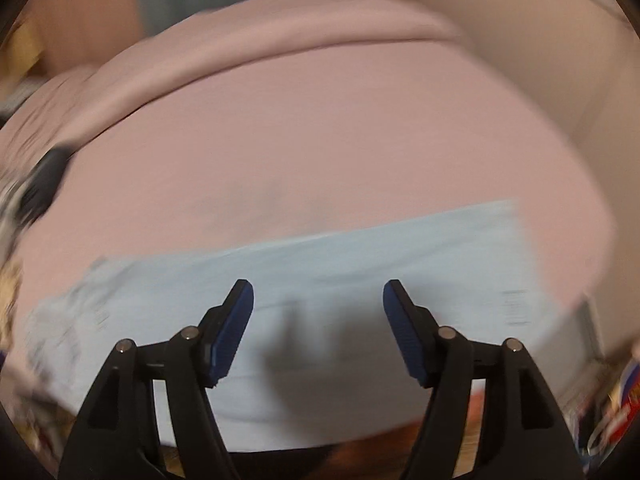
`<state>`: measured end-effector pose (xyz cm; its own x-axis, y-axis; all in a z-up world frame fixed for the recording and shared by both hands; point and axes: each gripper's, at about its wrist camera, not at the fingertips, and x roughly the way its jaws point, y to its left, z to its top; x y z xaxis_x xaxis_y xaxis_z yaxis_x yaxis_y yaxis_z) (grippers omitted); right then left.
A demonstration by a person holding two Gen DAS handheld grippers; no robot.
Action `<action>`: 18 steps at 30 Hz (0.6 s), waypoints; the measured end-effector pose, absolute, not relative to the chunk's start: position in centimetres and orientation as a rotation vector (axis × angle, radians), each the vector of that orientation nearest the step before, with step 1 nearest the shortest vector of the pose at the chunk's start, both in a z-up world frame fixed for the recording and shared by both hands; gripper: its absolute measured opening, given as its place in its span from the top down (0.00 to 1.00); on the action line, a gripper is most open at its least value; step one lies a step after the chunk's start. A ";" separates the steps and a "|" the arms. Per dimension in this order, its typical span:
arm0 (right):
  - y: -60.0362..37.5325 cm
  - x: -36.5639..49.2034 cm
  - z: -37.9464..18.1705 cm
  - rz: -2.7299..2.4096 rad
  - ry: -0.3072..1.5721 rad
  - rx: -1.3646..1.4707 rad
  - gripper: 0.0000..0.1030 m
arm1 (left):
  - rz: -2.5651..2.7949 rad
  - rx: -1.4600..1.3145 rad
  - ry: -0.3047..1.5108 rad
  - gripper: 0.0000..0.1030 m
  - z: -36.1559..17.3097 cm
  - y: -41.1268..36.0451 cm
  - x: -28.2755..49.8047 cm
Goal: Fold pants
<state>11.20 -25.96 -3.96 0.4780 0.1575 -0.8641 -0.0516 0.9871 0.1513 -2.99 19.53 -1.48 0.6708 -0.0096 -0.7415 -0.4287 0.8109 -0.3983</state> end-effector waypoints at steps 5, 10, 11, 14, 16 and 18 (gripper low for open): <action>-18.1 11.2 -8.7 0.278 1.186 -0.039 0.36 | 0.188 -0.568 0.948 0.41 -5.8 18.6 0.2; -18.0 12.2 -10.8 0.197 1.210 -0.076 0.34 | 0.228 -0.565 1.018 0.60 -9.7 19.0 -0.6; -18.4 12.3 -10.7 0.190 1.219 -0.059 0.34 | 0.216 -0.576 1.018 0.61 -9.7 19.1 -1.0; -18.5 13.6 -9.9 0.165 1.246 -0.021 0.34 | 0.160 -0.647 1.021 0.61 -9.5 20.2 -1.9; -17.8 14.0 -8.3 0.207 1.230 0.006 0.35 | 0.127 -0.683 1.024 0.61 -8.6 21.1 -2.3; -16.6 15.1 -6.4 0.277 1.198 0.028 0.34 | 0.111 -0.700 0.981 0.60 -7.0 21.5 -3.1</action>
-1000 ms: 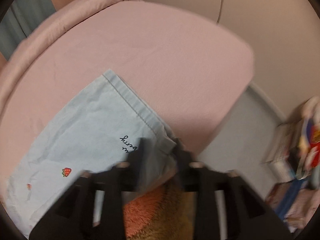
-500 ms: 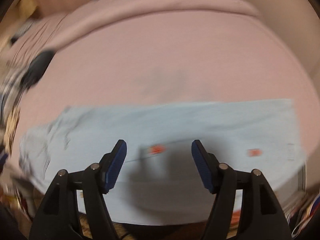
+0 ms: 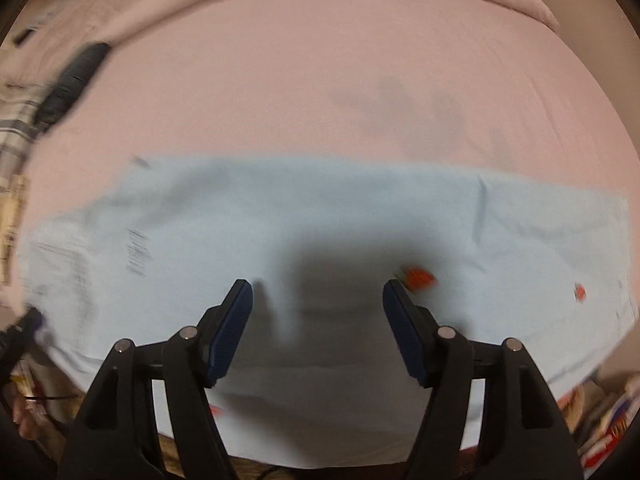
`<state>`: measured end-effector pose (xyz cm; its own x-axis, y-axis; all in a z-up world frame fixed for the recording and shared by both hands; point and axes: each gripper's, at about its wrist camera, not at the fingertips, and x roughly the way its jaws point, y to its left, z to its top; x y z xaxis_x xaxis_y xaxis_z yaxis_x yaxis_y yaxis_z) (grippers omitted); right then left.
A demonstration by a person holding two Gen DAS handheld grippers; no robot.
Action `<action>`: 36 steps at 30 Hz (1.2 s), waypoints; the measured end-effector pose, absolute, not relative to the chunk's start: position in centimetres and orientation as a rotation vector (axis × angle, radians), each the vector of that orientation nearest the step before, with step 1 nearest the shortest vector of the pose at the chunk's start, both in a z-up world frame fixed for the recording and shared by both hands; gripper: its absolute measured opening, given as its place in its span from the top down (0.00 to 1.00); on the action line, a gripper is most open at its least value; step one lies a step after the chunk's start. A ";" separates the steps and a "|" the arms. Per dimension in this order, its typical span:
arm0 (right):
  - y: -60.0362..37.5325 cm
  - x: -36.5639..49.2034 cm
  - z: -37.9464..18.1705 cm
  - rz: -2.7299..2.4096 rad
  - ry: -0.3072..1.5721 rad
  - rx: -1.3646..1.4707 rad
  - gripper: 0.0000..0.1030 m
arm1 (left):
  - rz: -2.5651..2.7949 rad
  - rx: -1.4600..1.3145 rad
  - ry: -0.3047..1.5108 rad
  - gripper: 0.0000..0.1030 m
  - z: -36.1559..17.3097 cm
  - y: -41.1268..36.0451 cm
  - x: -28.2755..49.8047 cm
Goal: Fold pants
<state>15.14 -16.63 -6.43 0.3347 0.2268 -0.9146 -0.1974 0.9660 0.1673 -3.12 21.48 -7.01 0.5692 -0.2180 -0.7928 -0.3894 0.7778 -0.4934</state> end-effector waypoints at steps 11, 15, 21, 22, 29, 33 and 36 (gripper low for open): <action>-5.8 21.8 -6.4 0.602 1.267 -0.039 0.37 | 0.154 -0.557 0.975 0.32 -7.1 25.0 2.7; -5.1 20.7 -8.9 0.591 1.362 -0.115 0.58 | 0.103 -0.601 1.059 0.32 -9.9 24.7 2.7; -6.0 19.9 -6.3 0.572 1.219 -0.059 0.91 | 0.163 -0.578 1.019 0.59 -9.0 23.3 0.2; -6.0 19.8 -5.6 0.564 1.203 -0.044 0.91 | 0.183 -0.562 1.000 0.61 -8.1 22.9 -0.5; -2.4 21.6 -9.0 0.521 1.238 -0.070 0.91 | 0.227 -0.482 1.008 0.56 -9.4 22.9 -0.9; -1.4 21.3 -9.4 0.487 1.183 -0.138 0.91 | 0.241 -0.503 1.022 0.52 -9.9 23.3 -1.0; -0.6 21.1 -9.5 0.470 1.156 -0.179 0.91 | 0.256 -0.511 1.031 0.49 -9.7 23.1 -1.2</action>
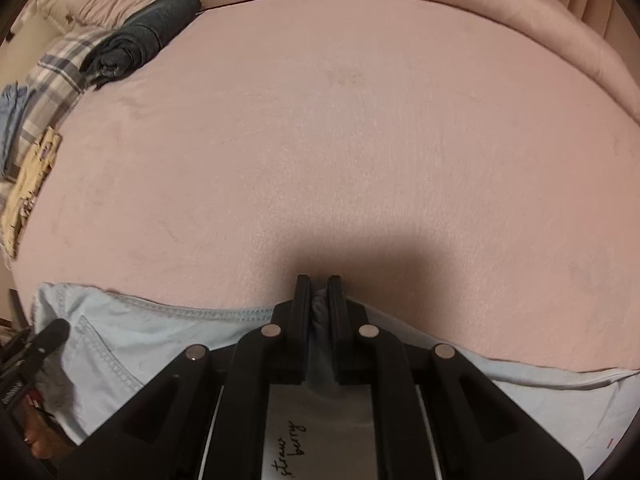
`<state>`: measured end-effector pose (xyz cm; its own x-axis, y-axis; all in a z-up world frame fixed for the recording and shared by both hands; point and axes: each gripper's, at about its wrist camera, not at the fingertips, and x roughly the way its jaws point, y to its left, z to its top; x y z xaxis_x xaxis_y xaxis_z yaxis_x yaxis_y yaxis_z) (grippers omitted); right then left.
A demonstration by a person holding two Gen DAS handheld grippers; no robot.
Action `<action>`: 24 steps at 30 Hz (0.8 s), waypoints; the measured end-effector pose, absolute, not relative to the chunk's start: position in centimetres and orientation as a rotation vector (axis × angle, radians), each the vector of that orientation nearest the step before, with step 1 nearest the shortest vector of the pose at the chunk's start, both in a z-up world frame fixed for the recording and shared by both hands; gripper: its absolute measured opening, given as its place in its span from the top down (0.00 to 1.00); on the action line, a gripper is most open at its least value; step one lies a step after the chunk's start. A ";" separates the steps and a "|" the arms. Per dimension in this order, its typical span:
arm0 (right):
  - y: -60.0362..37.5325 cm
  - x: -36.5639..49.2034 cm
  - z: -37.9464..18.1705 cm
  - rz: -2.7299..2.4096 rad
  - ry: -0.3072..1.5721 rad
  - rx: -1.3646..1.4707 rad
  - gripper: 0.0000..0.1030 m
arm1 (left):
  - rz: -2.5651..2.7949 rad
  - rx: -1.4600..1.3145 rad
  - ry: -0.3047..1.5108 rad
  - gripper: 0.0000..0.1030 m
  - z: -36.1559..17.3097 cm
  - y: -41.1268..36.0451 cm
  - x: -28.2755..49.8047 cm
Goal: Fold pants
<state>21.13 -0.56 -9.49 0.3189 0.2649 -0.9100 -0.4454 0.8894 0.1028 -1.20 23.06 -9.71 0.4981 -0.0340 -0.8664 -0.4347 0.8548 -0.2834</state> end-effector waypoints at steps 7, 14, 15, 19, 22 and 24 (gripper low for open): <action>-1.1 21.1 -9.2 0.450 1.137 -0.201 0.91 | 0.289 -0.531 1.046 0.47 -8.7 22.6 -1.5; -2.0 19.7 -5.7 0.487 1.056 -0.180 0.89 | 0.307 -0.539 1.023 0.48 -5.9 21.7 -3.4; -2.2 19.4 -5.0 0.499 1.046 -0.168 0.89 | 0.316 -0.539 1.013 0.48 -5.5 21.7 -3.7; -2.6 18.6 -3.1 0.561 1.022 -0.143 0.58 | 0.325 -0.518 0.993 0.48 -4.8 21.2 -4.2; -2.7 19.0 -3.7 0.567 1.041 -0.160 0.47 | 0.329 -0.523 1.021 0.48 -5.6 21.5 -4.2; -2.8 19.8 -4.9 0.556 1.081 -0.172 0.47 | 0.348 -0.528 1.039 0.48 -6.1 21.7 -4.1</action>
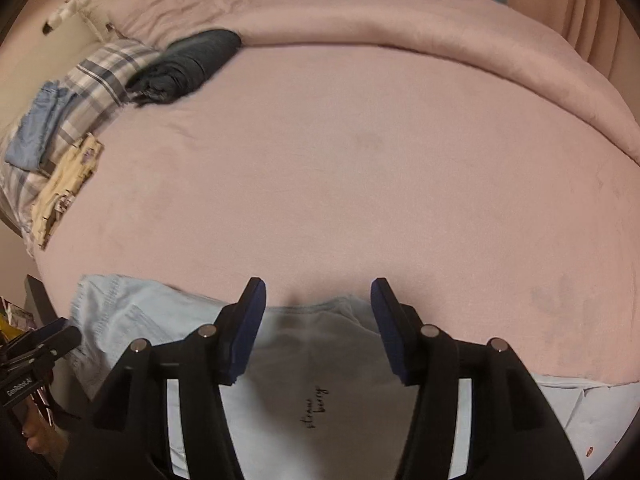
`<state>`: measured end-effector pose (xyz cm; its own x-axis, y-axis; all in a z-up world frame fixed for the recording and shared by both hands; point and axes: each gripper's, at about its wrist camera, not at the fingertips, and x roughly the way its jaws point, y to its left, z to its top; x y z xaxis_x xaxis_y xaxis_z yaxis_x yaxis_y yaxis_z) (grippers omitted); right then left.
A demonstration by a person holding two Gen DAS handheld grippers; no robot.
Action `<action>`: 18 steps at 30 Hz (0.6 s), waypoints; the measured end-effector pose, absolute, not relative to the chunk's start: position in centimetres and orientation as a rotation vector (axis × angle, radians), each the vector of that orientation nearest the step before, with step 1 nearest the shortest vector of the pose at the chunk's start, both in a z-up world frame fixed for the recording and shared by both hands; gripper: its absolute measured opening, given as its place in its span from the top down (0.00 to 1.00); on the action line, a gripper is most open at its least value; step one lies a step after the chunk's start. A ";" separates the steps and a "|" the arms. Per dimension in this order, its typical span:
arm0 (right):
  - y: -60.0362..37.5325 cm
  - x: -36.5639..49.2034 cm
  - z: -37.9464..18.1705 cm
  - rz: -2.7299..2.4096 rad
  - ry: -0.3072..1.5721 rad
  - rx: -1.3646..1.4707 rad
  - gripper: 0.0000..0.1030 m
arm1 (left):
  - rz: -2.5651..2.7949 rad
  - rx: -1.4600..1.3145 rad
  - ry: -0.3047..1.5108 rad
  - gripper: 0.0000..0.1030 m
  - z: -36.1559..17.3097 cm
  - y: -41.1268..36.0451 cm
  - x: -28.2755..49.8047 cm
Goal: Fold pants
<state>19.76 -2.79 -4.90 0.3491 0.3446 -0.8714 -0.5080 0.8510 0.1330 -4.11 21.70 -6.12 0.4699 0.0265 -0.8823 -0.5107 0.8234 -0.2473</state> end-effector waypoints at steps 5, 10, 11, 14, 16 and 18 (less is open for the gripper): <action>-2.8 21.1 -8.8 0.569 1.202 -0.161 0.47 | 0.312 -0.556 1.098 0.48 -8.4 21.7 -4.0; -2.5 20.3 -8.5 0.566 1.158 -0.152 0.89 | 0.325 -0.556 1.069 0.67 -8.8 21.2 -4.7; -2.6 20.1 -8.0 0.565 1.140 -0.147 0.90 | 0.350 -0.543 1.057 0.76 -8.2 21.2 -5.1; -3.0 19.9 -6.5 0.567 1.100 -0.123 0.91 | 0.295 -0.596 1.008 0.81 -6.4 21.3 -6.0; -3.1 19.9 -6.0 0.566 1.082 -0.124 0.91 | 0.279 -0.589 0.999 0.81 -5.8 21.1 -6.2; -2.7 20.1 -6.4 0.555 1.088 -0.135 0.92 | 0.296 -0.561 1.021 0.81 -6.2 21.0 -6.0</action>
<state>20.11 -2.71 -6.45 0.3434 0.3612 -0.8670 -0.4902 0.8563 0.1625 -6.01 20.97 -6.17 0.4996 -0.0240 -0.8659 -0.4834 0.8218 -0.3017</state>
